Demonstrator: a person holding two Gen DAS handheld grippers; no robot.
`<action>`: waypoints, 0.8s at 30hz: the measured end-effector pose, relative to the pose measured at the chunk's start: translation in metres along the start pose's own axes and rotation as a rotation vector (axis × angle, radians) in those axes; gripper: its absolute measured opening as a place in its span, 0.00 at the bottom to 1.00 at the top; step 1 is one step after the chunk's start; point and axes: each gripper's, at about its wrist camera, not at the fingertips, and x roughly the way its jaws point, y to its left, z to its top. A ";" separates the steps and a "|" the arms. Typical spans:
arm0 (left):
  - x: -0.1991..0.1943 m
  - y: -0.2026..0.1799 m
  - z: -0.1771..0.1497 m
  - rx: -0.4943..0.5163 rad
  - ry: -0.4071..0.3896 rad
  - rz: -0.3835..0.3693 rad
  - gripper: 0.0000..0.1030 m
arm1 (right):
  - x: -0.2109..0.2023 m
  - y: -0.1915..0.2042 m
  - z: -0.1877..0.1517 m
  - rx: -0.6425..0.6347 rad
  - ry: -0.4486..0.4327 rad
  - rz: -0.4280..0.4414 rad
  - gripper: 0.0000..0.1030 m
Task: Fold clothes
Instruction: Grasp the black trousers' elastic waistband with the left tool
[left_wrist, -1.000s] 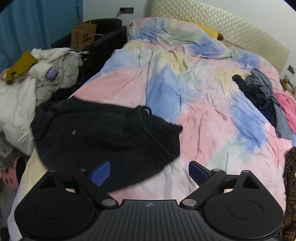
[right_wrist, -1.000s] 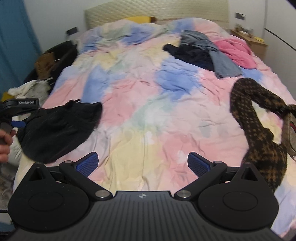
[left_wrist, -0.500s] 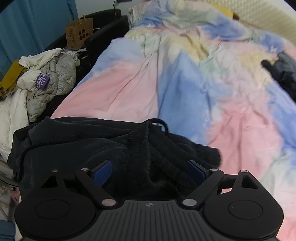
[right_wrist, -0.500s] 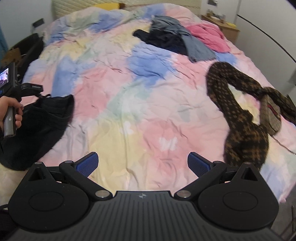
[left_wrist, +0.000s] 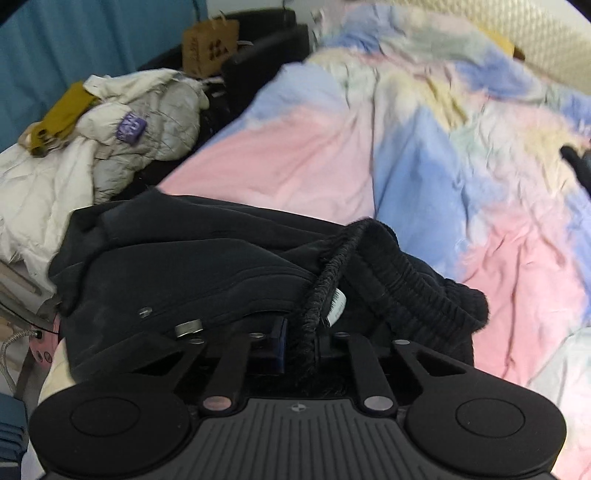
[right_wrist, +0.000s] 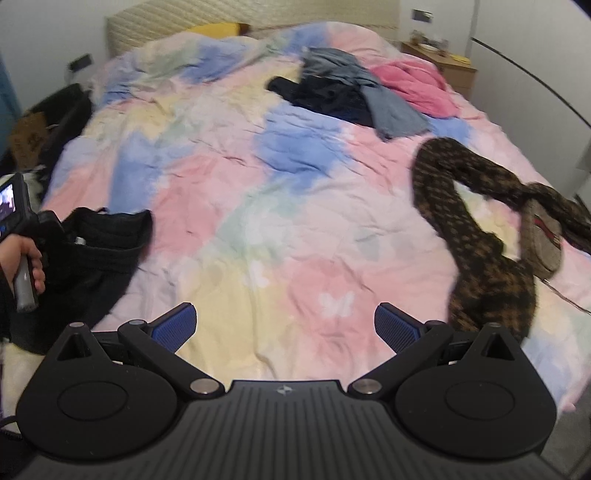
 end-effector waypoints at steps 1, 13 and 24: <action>-0.015 0.009 -0.007 -0.008 -0.015 -0.002 0.12 | 0.002 0.001 0.002 -0.008 -0.004 0.034 1.00; -0.159 0.121 -0.111 -0.225 -0.085 0.052 0.09 | 0.048 0.036 0.011 -0.239 0.023 0.411 1.00; -0.163 0.207 -0.163 -0.395 0.014 0.091 0.09 | 0.147 0.142 0.015 -0.510 0.079 0.530 0.88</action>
